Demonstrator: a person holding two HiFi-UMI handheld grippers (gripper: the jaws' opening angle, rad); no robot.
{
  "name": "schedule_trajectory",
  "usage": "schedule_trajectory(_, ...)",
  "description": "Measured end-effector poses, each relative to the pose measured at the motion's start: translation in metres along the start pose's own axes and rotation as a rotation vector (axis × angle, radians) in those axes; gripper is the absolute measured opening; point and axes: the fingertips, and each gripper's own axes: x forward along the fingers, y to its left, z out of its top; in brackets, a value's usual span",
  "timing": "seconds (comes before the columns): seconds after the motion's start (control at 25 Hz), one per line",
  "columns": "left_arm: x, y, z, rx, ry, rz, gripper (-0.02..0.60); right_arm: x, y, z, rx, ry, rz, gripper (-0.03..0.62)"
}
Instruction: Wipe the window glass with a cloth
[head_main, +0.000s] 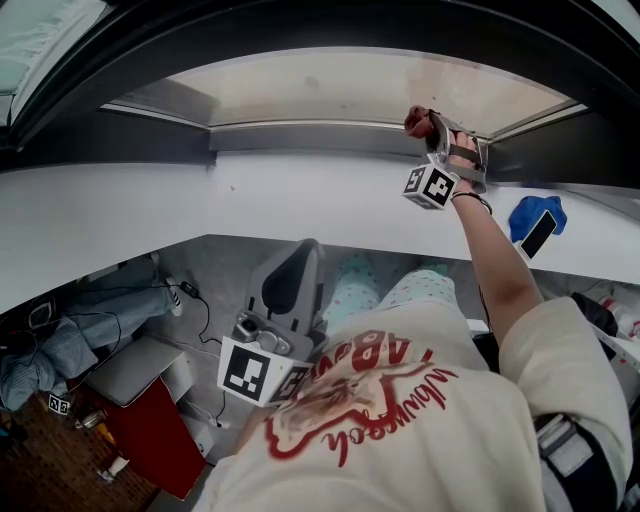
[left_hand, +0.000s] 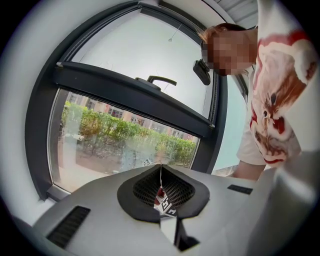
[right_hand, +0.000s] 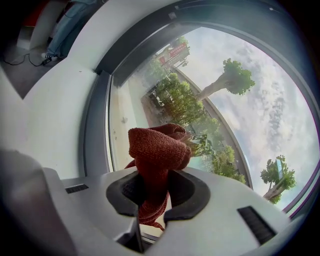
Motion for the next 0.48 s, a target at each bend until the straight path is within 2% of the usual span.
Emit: schedule_trajectory(0.48, -0.003, 0.015, -0.008, -0.024, 0.022, 0.022, 0.021, 0.017, 0.031, -0.009, -0.044, 0.038, 0.069, 0.074)
